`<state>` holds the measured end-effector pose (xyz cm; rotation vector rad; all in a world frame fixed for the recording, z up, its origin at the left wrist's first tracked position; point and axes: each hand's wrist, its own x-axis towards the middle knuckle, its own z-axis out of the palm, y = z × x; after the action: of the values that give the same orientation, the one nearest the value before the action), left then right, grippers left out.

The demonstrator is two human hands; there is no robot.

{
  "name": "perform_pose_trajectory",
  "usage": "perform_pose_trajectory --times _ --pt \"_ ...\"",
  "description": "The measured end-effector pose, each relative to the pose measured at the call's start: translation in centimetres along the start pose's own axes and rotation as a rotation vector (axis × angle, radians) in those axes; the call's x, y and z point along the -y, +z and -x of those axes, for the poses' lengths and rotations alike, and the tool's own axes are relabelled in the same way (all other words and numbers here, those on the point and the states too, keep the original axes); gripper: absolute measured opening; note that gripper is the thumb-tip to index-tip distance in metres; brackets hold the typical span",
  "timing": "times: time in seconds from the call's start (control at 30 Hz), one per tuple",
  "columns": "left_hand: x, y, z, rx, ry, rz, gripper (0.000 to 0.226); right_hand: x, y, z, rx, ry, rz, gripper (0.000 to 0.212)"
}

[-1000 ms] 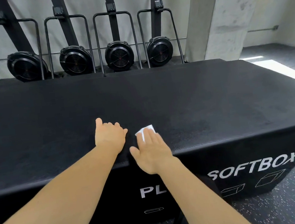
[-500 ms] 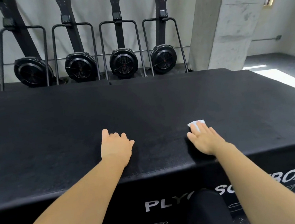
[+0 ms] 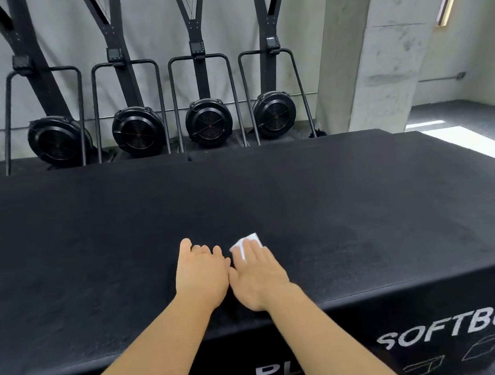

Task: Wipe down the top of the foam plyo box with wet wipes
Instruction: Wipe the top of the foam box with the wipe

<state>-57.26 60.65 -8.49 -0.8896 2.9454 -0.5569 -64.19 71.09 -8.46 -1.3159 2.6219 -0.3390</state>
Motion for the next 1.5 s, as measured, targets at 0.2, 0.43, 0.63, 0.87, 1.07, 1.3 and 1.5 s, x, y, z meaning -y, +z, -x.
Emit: perform_pose_trajectory --times 0.2,0.43,0.63,0.87,1.07,1.3,1.5 --pt "0.5 -0.2 -0.1 -0.020 0.034 0.004 0.038 -3.1 -1.7 -1.4 0.010 -0.102 -0.056 0.045" --pt "0.5 0.2 -0.2 -0.005 0.035 -0.006 0.042 -12.8 -4.2 -2.9 -0.037 0.186 -0.056 0.043" --pt "0.5 0.5 -0.2 -0.021 0.024 0.028 0.041 -15.0 -4.8 -3.5 -0.014 0.410 -0.153 0.052" --pt "0.4 0.7 -0.2 -0.042 0.028 0.011 0.038 -6.5 -2.1 -3.5 -0.081 0.237 -0.137 0.058" --pt "0.5 0.5 -0.1 0.035 0.007 0.040 0.031 -0.1 -0.3 -3.5 0.105 -0.070 -0.043 0.054" --pt "0.2 0.3 -0.2 -0.006 0.004 0.021 0.041 -6.8 -3.1 -4.4 0.047 0.003 -0.089 0.043" --pt "0.2 0.7 -0.3 -0.010 0.002 0.010 0.043 -14.7 -5.1 -5.1 -0.001 0.209 -0.088 0.045"
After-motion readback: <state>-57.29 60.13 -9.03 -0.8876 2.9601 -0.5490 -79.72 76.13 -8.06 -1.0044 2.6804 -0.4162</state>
